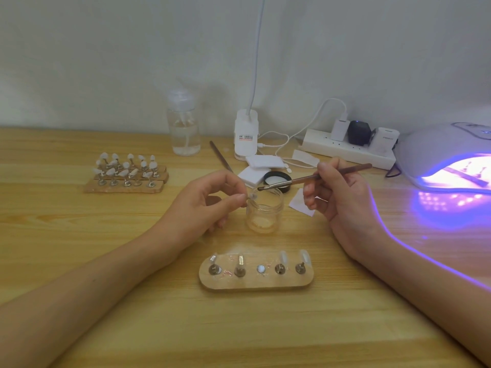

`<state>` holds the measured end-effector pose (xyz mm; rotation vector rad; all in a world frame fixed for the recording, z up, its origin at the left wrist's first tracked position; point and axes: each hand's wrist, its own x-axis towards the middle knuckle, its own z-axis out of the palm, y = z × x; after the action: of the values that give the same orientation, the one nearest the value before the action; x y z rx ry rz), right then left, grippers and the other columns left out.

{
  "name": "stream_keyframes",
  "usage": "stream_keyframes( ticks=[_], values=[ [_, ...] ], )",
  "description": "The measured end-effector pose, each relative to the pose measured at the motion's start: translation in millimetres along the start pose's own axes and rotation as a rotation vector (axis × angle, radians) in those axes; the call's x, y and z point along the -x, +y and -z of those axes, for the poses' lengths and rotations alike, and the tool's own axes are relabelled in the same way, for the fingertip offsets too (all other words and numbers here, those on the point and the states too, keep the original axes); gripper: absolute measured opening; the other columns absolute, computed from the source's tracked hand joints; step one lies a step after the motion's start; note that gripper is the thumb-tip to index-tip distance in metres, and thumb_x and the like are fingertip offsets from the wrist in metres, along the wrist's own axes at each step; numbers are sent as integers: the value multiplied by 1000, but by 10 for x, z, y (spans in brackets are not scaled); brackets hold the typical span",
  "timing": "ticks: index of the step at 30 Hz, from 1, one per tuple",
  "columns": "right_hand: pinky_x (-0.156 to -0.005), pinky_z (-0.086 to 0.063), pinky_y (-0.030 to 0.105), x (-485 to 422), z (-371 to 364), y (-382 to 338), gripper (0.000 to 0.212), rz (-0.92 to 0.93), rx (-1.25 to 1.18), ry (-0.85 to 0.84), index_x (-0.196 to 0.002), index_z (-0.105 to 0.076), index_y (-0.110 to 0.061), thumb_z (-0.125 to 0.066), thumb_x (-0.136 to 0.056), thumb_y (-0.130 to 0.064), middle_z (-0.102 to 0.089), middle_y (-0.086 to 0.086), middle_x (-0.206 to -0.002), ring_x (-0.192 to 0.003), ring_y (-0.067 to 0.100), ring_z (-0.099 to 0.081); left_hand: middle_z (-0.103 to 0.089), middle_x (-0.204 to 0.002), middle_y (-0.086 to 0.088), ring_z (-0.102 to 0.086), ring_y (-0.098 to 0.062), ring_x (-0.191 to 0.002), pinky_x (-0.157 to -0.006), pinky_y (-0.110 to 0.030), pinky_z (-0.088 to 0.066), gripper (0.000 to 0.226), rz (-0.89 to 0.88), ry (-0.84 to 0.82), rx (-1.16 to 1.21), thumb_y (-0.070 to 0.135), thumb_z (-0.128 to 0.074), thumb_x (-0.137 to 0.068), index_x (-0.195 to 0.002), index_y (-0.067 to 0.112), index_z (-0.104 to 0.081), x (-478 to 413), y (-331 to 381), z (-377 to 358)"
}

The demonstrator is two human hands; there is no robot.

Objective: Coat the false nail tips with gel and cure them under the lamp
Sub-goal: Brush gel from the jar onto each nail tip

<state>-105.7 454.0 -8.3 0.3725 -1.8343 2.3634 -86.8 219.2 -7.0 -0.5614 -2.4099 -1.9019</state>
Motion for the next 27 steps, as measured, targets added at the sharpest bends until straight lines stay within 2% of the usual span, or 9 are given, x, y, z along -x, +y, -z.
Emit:
stream_keyframes(
  ticks=[3, 5, 9, 12, 14, 17, 20, 25, 27],
  values=[
    [-52, -51, 23, 9, -38, -9, 21, 0, -6, -76, -74, -57, -19, -61, -91, -30, -65, 6, -65, -55, 16, -61, -69, -93, 2, -50, -7, -53, -46, -21, -40, 13, -2, 1, 2, 20, -66, -90, -81, 29, -66, 6, 2, -2],
    [-51, -48, 23, 14, -45, -3, 24, 0, 30, -66, -75, -55, -17, -64, -90, -33, -64, 6, -64, -54, 17, -60, -68, -91, 4, -50, -7, -53, -46, -20, -40, 15, -2, 3, 10, 20, -66, -90, -79, 30, -66, 7, 2, -6],
    [-49, -45, 22, 2, -7, 8, 23, -3, 57, 18, -77, -51, -15, -54, -100, -20, -62, 3, -61, -53, 14, -57, -67, -89, 6, -50, -8, -52, -45, -20, -39, 16, -3, 3, 12, 17, -66, -91, -79, 29, -65, 8, -1, -7],
    [-51, -48, 22, 8, -24, -8, 25, 17, 5, -51, -73, -58, -22, -56, -97, -24, -64, 4, -64, -55, 15, -60, -68, -90, 6, -50, -7, -52, -45, -19, -39, 14, -3, 2, 12, 18, -66, -90, -80, 28, -65, 5, -6, -4],
    [-52, -49, 23, 20, -41, -12, 20, 20, 22, -93, -76, -57, -19, -59, -93, -29, -65, 5, -66, -57, 17, -61, -68, -90, 6, -50, -7, -52, -45, -18, -40, 11, -3, 2, 9, 22, -67, -88, -80, 29, -66, 4, -5, -4],
    [-51, -48, 23, 31, -41, -4, 25, 11, 64, -48, -79, -52, -14, -64, -90, -34, -64, 5, -64, -55, 16, -60, -69, -89, 7, -51, -6, -53, -45, -18, -40, 4, 0, -10, 21, 34, -67, -80, -80, 29, -66, 9, 2, -4],
    [-50, -46, 23, 25, -25, -5, 20, 3, 55, 10, -80, -50, -13, -57, -95, -24, -62, 3, -61, -54, 14, -58, -70, -89, 7, -51, -6, -53, -46, -17, -41, 10, 3, -10, 18, 38, -66, -77, -81, 29, -66, 10, 0, -6],
    [-53, -50, 22, 52, -67, -41, 21, 29, 38, -113, -83, -52, -13, -58, -90, -32, -65, 4, -67, -59, 15, -61, -71, -90, 3, -51, -5, -53, -46, -16, -41, 3, 6, -1, 15, 32, -68, -82, -79, 30, -66, 11, -8, -4],
    [-53, -49, 23, 62, -68, -42, 22, 22, 64, -92, -82, -51, -13, -58, -89, -33, -64, 4, -65, -57, 15, -60, -70, -90, 4, -51, -4, -53, -47, -16, -41, 7, 6, 4, 3, 26, -68, -86, -80, 29, -66, 7, -15, 0]
  ],
)
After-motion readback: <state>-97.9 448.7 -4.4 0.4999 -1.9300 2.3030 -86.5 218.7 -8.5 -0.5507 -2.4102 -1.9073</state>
